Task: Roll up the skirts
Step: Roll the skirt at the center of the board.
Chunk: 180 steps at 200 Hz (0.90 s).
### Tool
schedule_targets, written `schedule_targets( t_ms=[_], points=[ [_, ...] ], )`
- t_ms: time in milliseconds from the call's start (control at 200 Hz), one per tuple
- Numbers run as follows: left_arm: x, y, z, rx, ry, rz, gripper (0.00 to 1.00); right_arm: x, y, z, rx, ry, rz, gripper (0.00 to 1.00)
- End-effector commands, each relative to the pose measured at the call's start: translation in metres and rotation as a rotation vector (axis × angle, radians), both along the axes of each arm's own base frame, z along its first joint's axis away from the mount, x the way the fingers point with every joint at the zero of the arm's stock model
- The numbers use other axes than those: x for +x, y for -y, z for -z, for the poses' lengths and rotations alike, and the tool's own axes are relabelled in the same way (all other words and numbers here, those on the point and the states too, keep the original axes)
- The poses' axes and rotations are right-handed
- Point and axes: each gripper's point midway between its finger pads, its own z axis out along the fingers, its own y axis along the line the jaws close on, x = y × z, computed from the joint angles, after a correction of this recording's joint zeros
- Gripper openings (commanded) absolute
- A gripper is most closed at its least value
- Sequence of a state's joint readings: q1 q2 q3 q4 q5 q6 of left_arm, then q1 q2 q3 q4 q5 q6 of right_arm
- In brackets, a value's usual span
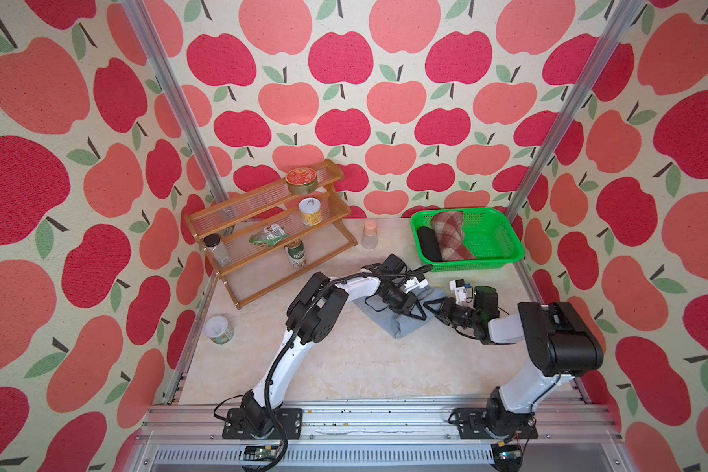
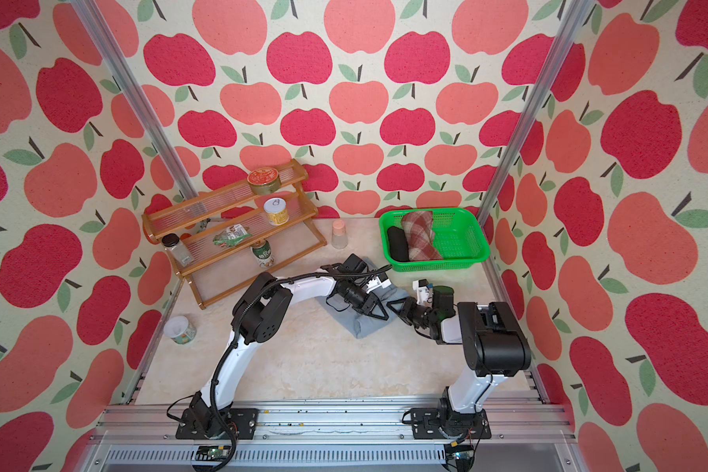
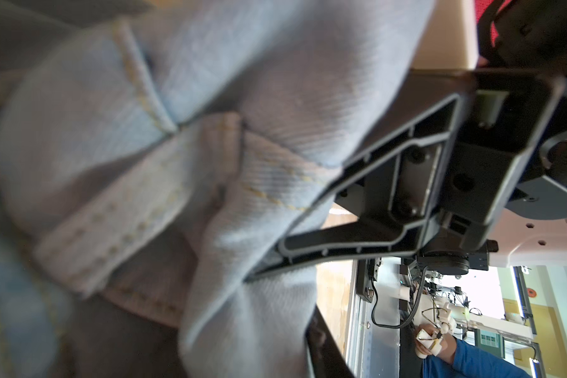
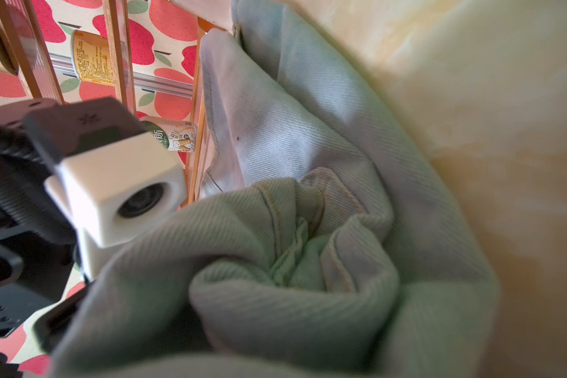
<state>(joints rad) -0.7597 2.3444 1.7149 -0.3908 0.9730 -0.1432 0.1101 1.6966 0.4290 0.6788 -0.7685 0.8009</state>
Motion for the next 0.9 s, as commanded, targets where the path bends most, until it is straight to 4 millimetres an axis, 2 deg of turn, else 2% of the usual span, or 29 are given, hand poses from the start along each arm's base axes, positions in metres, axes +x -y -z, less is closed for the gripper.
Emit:
schedule_targets(
  t_ms=[0,90,190,320,405,435,550,655,770,870,880,885,895],
  points=[
    [0.007,-0.055,0.041,0.298,0.095,-0.087,0.41,0.01,0.008,0.008,-0.043,-0.039,0.058,0.19],
    [0.036,-0.08,0.017,0.326,0.264,-0.165,0.45,0.011,0.008,0.006,-0.047,-0.046,0.055,0.19],
    [0.051,-0.099,-0.022,0.263,0.428,-0.21,0.47,0.009,0.008,0.006,-0.053,-0.066,0.051,0.19],
    [0.047,-0.105,-0.077,0.204,0.729,-0.195,0.47,0.007,0.007,0.006,-0.06,-0.084,0.043,0.19],
    [0.03,-0.093,-0.099,0.219,0.993,-0.115,0.49,0.008,0.008,0.003,-0.059,-0.091,0.046,0.19],
    [0.018,-0.083,-0.104,0.22,1.093,-0.061,0.5,0.009,0.008,0.002,-0.058,-0.095,0.048,0.19],
    [-0.017,-0.053,-0.099,0.261,1.376,0.102,0.52,0.012,0.007,-0.008,-0.061,-0.098,0.046,0.19],
    [-0.036,-0.031,-0.085,0.281,1.502,0.184,0.53,0.014,0.006,-0.017,-0.077,-0.097,0.04,0.19],
    [-0.048,-0.009,-0.065,0.316,1.591,0.253,0.54,0.013,0.004,-0.022,-0.096,-0.095,0.025,0.19],
    [-0.046,0.003,-0.049,0.371,1.644,0.277,0.56,0.012,0.003,-0.025,-0.091,-0.093,0.021,0.19],
    [-0.046,0.004,-0.047,0.376,1.646,0.279,0.6,0.012,0.003,-0.025,-0.09,-0.093,0.02,0.19],
    [-0.045,0.004,-0.046,0.38,1.646,0.279,0.66,0.012,0.003,-0.025,-0.09,-0.093,0.021,0.19],
    [-0.045,0.005,-0.044,0.381,1.65,0.281,0.88,0.011,0.003,-0.025,-0.09,-0.094,0.02,0.19]
  ],
)
